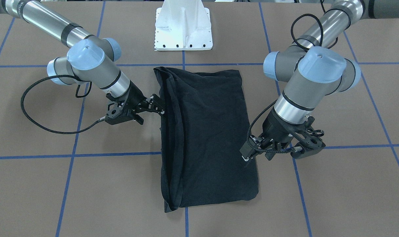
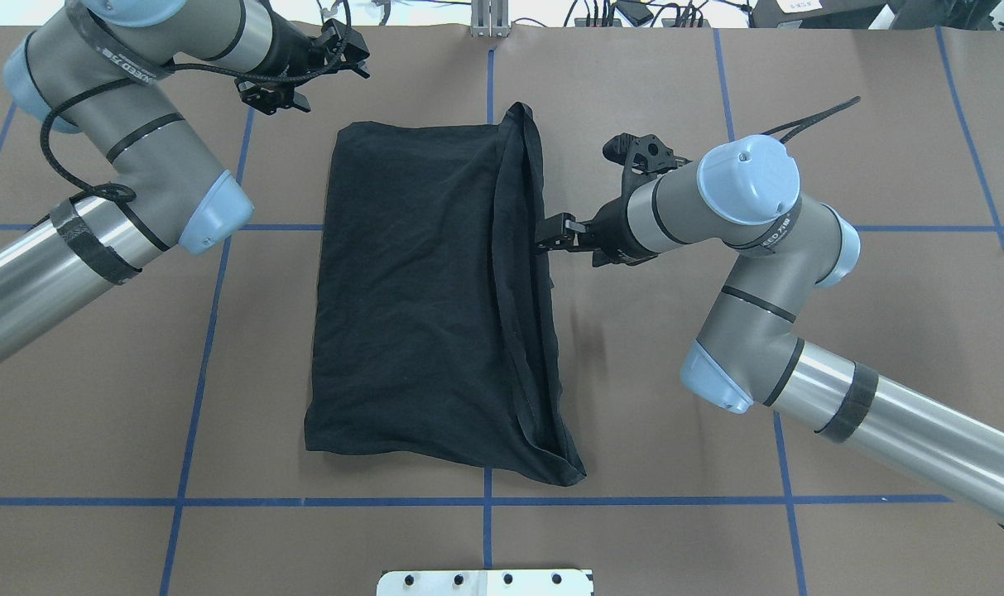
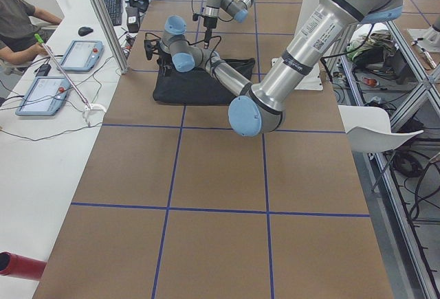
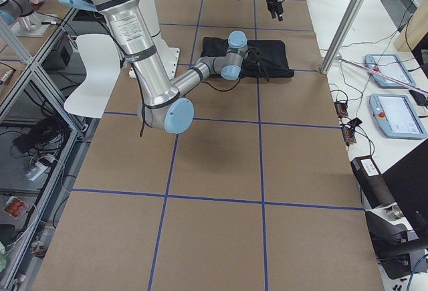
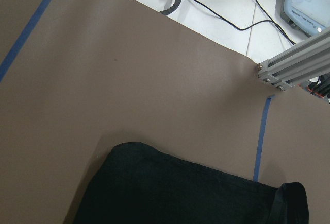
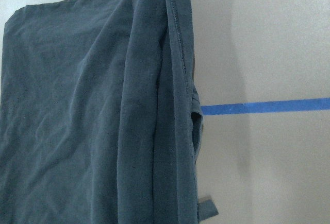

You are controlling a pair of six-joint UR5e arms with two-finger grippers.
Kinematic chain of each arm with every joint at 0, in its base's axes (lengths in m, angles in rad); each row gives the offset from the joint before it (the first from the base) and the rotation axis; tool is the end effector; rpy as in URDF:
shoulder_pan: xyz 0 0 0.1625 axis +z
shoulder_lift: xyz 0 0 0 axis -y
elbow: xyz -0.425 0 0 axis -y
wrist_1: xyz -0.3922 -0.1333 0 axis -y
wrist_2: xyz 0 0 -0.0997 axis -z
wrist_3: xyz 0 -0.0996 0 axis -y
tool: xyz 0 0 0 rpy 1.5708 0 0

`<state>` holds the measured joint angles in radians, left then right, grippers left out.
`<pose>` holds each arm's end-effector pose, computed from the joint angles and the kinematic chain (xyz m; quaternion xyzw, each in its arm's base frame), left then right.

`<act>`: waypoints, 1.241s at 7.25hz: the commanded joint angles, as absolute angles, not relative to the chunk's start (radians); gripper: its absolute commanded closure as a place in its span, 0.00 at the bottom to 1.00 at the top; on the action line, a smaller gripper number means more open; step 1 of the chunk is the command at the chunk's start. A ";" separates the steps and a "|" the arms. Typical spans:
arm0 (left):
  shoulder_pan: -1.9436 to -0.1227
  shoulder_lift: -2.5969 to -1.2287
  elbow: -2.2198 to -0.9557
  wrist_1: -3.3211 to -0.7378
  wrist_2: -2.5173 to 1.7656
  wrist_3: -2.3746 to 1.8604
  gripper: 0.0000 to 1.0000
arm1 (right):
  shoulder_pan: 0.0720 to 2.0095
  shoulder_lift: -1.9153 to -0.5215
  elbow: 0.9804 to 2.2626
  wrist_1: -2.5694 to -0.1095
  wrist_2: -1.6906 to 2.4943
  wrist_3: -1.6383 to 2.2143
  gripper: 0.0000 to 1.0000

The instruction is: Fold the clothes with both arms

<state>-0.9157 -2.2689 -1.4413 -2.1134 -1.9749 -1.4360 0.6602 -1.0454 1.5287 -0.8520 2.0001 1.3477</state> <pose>0.3701 -0.6362 0.2282 0.1116 0.5326 -0.2189 0.8099 -0.4815 -0.4901 0.2876 0.0773 -0.5746 0.0571 0.8128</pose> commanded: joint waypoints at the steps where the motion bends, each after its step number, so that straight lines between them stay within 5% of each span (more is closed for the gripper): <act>1: -0.920 -2.244 -1.543 -2.114 -1.973 -1.407 0.00 | 0.658 -1.036 1.517 -0.847 1.999 1.350 0.00; 4: -0.919 -2.139 -1.768 -2.105 -1.976 -1.382 0.00 | 0.663 -0.999 1.447 -0.847 1.997 1.353 0.01; 9: -0.920 -2.184 -1.787 -2.092 -1.973 -1.348 0.00 | 0.721 -0.828 1.120 -0.715 1.999 1.318 0.02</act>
<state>-0.9189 -2.1703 -1.7857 -2.0972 -1.9729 -1.3532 0.7031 -0.8418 1.1741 -0.7668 1.9979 1.3273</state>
